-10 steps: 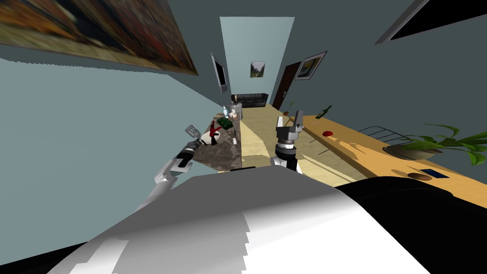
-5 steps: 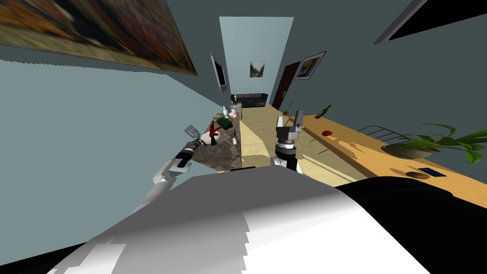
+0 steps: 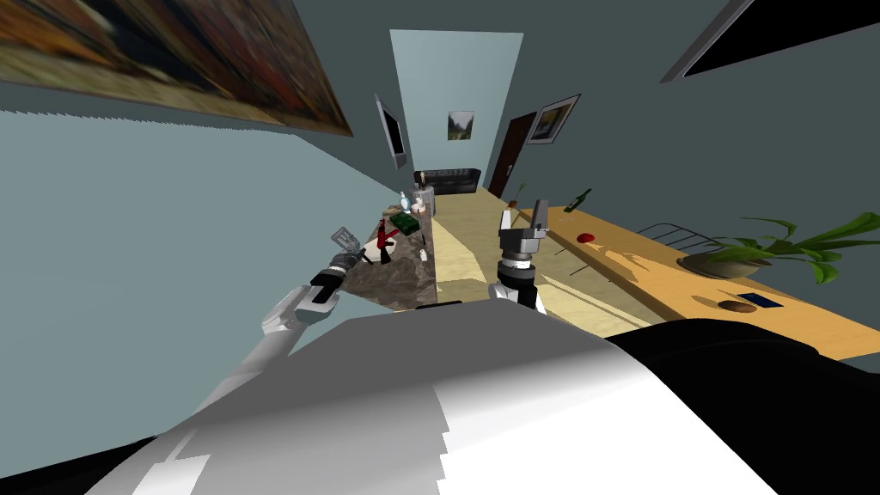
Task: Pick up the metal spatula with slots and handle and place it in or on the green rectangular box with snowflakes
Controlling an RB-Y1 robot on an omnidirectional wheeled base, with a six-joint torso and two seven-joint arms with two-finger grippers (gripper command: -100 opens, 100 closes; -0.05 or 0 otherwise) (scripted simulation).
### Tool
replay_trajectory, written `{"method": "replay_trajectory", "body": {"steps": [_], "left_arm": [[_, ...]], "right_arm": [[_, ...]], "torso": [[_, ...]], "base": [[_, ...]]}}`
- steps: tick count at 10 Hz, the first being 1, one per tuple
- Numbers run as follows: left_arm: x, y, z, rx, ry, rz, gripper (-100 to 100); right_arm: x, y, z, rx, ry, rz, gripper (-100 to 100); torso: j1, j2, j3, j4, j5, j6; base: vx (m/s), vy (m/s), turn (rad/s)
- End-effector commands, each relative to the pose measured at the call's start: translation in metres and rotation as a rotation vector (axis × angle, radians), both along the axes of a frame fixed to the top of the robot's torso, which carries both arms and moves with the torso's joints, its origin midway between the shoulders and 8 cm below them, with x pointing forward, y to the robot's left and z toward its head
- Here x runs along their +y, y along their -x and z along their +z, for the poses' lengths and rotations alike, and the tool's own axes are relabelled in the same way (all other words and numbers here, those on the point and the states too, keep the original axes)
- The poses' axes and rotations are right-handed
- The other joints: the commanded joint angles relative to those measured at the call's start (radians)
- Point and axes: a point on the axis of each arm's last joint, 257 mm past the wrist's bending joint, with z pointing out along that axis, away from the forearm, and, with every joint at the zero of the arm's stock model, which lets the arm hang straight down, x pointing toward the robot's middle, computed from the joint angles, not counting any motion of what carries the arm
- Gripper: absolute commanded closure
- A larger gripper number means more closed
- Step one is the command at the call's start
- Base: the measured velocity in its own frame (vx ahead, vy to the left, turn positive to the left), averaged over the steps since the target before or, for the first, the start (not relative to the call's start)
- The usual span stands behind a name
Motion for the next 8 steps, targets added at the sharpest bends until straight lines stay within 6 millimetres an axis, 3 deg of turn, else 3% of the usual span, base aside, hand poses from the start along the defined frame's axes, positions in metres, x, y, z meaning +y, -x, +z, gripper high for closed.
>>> {"method": "replay_trajectory", "body": {"steps": [1, 2, 3, 4, 8], "left_arm": [[0.0, 0.0, 0.0, 0.0, 0.0, 0.0, -100], [0.0, 0.0, 0.0004, 0.0, 0.0, 0.0, 0], [0.0, 0.0, 0.0003, 0.0, 0.0, 0.0, -100], [0.0, 0.0, 0.0003, 0.0, 0.0, 0.0, 100], [0.0, 0.0, 0.0003, 0.0, -0.001, -0.001, 100]], "right_arm": [[0.0, 0.0, 0.0, 0.0, 0.0, 0.0, 0], [0.0, 0.0, 0.0, 0.0, 0.0, 0.0, 0], [0.0, 0.0, 0.0, 0.0, 0.0, 0.0, 0], [0.0, 0.0, 0.0, 0.0, 0.0, 0.0, 0], [0.0, 0.0, 0.0, 0.0, 0.0, 0.0, 0]], "torso": [[0.0, 0.0, 0.0, 0.0, 0.0, 0.0], [-0.001, 0.0, 0.0, 0.0, 0.0, 0.0], [-0.001, 0.0, 0.0, 0.0, 0.0, 0.0], [-0.001, 0.0, 0.0, 0.0, 0.0, 0.0], [-0.001, 0.0, 0.0, 0.0, 0.0, 0.0]], "base": [[-0.001, 0.01, -0.009], [0.0, 0.0, 0.0], [0.0, 0.0, 0.0], [0.0, 0.0, 0.0], [0.0, 0.0, 0.0]]}}
